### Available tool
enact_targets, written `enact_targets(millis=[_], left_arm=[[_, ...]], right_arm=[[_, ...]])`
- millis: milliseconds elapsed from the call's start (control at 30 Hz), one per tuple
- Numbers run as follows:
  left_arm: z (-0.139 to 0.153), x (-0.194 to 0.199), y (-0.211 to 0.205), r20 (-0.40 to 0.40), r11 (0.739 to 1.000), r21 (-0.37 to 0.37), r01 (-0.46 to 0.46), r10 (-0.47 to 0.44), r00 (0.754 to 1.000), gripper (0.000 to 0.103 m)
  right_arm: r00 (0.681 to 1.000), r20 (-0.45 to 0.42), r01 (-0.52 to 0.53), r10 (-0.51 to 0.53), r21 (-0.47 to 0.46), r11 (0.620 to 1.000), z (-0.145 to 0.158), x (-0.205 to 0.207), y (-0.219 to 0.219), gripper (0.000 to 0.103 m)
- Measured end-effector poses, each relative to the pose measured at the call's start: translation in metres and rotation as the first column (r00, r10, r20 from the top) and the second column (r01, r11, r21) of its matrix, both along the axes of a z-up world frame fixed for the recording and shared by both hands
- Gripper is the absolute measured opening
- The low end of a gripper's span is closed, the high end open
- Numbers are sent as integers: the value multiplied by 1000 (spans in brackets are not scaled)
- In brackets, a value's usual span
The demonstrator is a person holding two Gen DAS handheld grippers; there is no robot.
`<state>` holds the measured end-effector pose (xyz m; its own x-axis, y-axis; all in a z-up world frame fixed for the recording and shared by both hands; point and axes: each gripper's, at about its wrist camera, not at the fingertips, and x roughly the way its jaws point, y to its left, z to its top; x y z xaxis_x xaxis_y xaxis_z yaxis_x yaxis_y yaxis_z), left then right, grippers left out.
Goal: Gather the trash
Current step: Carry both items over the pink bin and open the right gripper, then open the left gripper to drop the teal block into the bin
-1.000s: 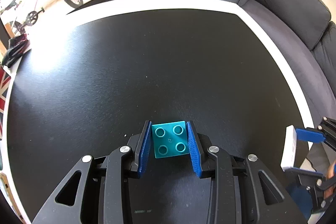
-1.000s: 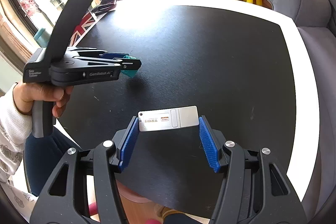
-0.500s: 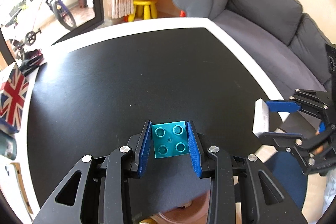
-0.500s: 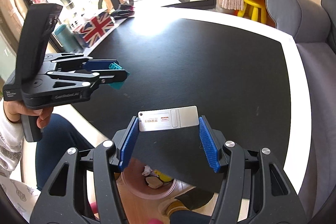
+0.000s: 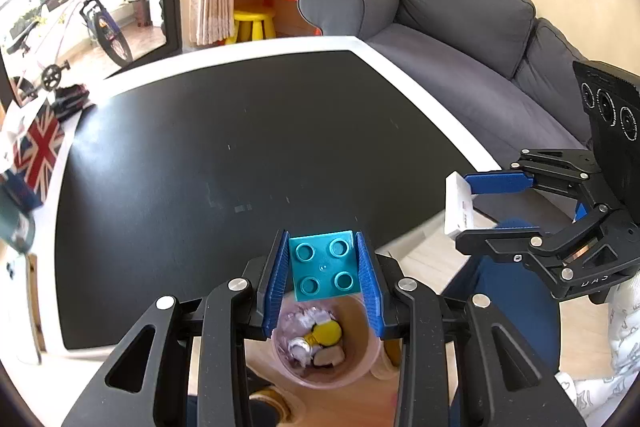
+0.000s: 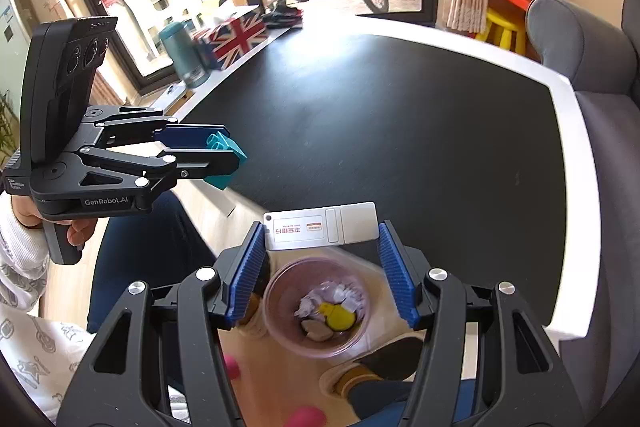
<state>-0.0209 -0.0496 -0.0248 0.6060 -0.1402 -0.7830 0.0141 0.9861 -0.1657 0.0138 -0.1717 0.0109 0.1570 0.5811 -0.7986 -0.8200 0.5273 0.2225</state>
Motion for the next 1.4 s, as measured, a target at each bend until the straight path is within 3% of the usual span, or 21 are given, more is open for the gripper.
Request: enact_targets(millis=[267,567,633,933,1400], left_arm=[[-24,-30,-6,-36,999,-37,3,-5,999,33],[-29,-44,-5,-44,999,-47,-7,5,999,33],[-29,-45,-6,-41,999,-47,-7,5,999,33],[-31,-46,-7,-44,999,-50,2,-4,999,33],[-44,-40,-11,-76,997,-66,29,-34,997,33]], right_arm=[[998,-52,-22,21,-24,999,-26,-25,-4,57],[997,-60,-44,42,-33,998,-40,-37,-1,58],[998,-53,-44,42,-30,999,-39,-38,-1,68],[999,-44,-1,0,-17,1000,-35,-32,-5,92],[997,-62,51,-55,-56,997,-44,-24,-7,97]])
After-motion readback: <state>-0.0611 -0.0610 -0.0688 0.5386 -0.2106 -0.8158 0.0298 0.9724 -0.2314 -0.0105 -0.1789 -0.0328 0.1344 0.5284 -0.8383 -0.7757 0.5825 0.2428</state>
